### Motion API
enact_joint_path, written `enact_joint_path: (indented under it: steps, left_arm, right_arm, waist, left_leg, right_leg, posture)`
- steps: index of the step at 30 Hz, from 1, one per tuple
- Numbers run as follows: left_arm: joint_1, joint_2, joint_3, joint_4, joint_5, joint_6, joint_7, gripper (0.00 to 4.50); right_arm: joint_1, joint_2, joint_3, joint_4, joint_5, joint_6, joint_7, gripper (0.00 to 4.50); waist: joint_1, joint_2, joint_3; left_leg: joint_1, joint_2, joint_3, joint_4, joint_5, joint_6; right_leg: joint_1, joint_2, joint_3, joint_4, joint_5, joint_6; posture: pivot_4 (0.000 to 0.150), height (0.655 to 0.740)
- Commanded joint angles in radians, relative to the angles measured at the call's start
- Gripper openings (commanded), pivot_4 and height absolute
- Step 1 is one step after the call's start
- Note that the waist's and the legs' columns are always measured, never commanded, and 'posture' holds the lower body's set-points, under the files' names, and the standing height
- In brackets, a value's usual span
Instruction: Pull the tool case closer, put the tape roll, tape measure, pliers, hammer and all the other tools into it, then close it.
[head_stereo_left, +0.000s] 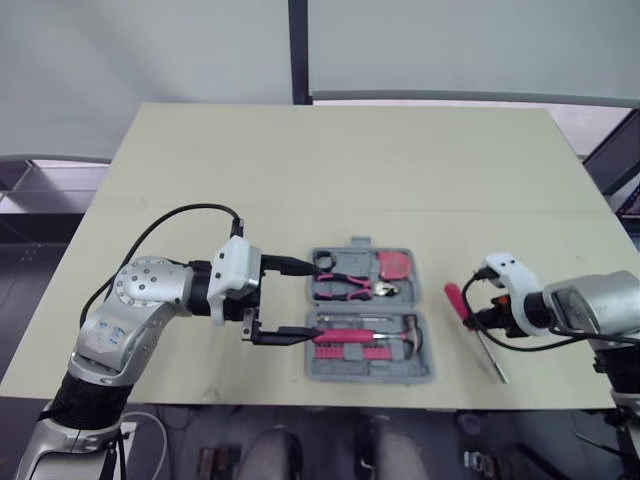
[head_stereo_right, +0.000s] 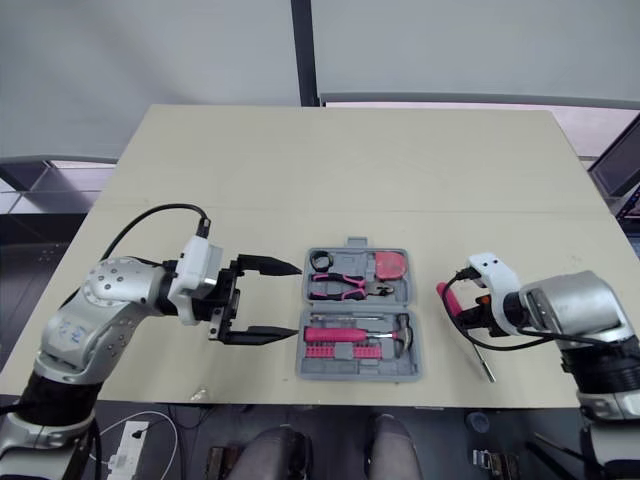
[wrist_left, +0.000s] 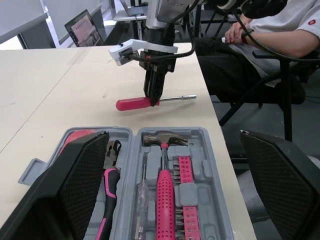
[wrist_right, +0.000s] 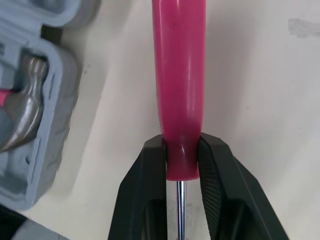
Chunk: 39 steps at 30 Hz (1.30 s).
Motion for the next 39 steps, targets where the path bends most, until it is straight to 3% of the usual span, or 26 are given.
enact_joint_path:
  steps: [1,3,5,7,9,11,12,16,19,23,31,39]
  left_arm:
    - [-0.013,-0.001,0.005,-0.009,0.0,-0.018,-0.005,4.5]
    - [-0.017,-0.002,0.004,-0.004,0.001,-0.02,-0.006,4.5]
    - [-0.02,-0.004,0.003,0.0,0.002,-0.022,-0.008,4.5]
    - [-0.024,-0.006,0.001,0.002,0.003,-0.023,-0.008,4.5]
    - [-0.027,-0.007,0.0,0.003,0.003,-0.025,-0.01,4.5]
    - [-0.028,-0.006,0.001,0.004,0.001,-0.026,-0.013,4.5]
    - [-0.028,-0.005,0.002,0.005,0.0,-0.027,-0.015,4.5]
    - [-0.033,-0.008,0.003,0.012,-0.001,-0.028,-0.014,4.5]
    - [-0.032,-0.01,-0.001,0.009,-0.008,-0.025,-0.017,4.5]
    - [-0.039,-0.005,-0.007,0.017,-0.009,-0.028,-0.038,4.5]
    - [-0.055,0.004,-0.015,0.024,-0.003,-0.035,-0.081,4.5]
    - [-0.059,0.017,-0.016,0.036,0.013,-0.053,-0.111,4.5]
  right_arm:
    - [-0.025,0.023,-0.062,-0.003,0.001,0.052,-0.076,0.4]
    - [-0.021,0.043,-0.082,0.003,-0.002,0.051,-0.112,0.4]
    - [-0.012,0.067,-0.116,-0.002,0.003,0.06,-0.142,1.5]
    - [0.004,0.082,-0.158,-0.036,0.013,0.068,-0.163,2.14]
    - [0.026,0.085,-0.201,-0.091,0.024,0.076,-0.177,3.2]
    - [0.122,0.035,-0.225,-0.224,0.022,-0.035,-0.166,4.27]
    - [0.197,-0.003,-0.226,-0.303,0.004,-0.141,-0.151,4.48]
    - [0.45,0.048,-0.396,-0.506,0.039,-0.341,-0.13,4.48]
    - [0.641,0.142,-0.507,-0.53,0.04,-0.52,-0.126,4.48]
    - [0.786,0.247,-0.54,-0.478,0.042,-0.678,-0.145,4.48]
    - [0.751,0.368,-0.464,-0.345,0.012,-0.795,-0.247,4.48]
    - [0.672,0.401,-0.363,-0.228,-0.033,-0.882,-0.293,4.48]
  waist:
    - [0.0,0.0,0.0]
    - [0.001,0.0,0.0]
    - [0.0,0.0,0.0]
    - [-0.001,0.0,0.0]
    - [0.001,0.0,0.0]
    - [0.003,0.0,0.0]
    - [0.008,0.0,0.0]
    - [0.021,0.0,0.0]
    - [0.022,-0.001,0.0]
    - [0.022,-0.001,-0.001]
    - [0.0,-0.002,-0.001]
    - [-0.001,-0.002,-0.001]
  left_leg:
    - [0.0,0.0,0.0,0.0,0.0,0.0]
    - [0.0,0.0,0.0,0.0,0.0,0.0]
    - [0.0,0.0,0.0,0.0,0.0,0.0]
    - [0.0,0.001,0.0,0.0,0.0,0.0]
    - [0.0,0.001,0.0,0.0,0.0,0.0]
    - [0.0,0.001,0.0,0.0,0.0,0.0]
    - [-0.001,0.001,0.0,0.0,0.0,0.0]
    - [-0.001,0.001,0.0,-0.001,0.0,-0.001]
    - [0.001,0.001,0.001,-0.001,0.0,-0.001]
    - [0.002,0.0,0.003,-0.001,0.0,-0.001]
    - [0.01,0.001,0.011,-0.009,0.001,-0.001]
    - [0.009,0.001,0.011,-0.009,0.001,-0.001]
  right_leg:
    - [0.0,0.001,0.0,0.0,0.0,0.0]
    - [0.0,0.001,0.001,0.0,0.0,0.001]
    - [0.0,0.002,0.001,0.0,0.0,0.001]
    - [0.0,0.003,0.001,0.0,0.0,0.001]
    - [0.0,0.003,0.001,0.0,0.0,0.001]
    - [0.0,0.003,0.001,-0.001,0.001,0.001]
    - [0.0,0.003,0.001,-0.001,0.001,0.001]
    - [0.0,0.005,0.001,-0.003,0.001,0.002]
    - [0.001,0.006,0.001,-0.003,0.002,0.003]
    - [0.002,0.006,0.001,-0.003,0.002,0.004]
    - [0.002,0.008,0.008,-0.002,0.002,0.003]
    - [0.001,0.007,0.009,-0.002,0.001,0.003]
  posture:
    - [0.15,0.74]
    - [0.15,0.74]
    - [0.15,0.74]
    - [0.15,0.74]
    - [0.15,0.74]
    - [0.15,0.74]
    - [0.15,0.74]
    - [0.15,0.74]
    - [0.15,0.74]
    - [0.15,0.74]
    - [0.15,0.74]
    - [0.15,0.74]
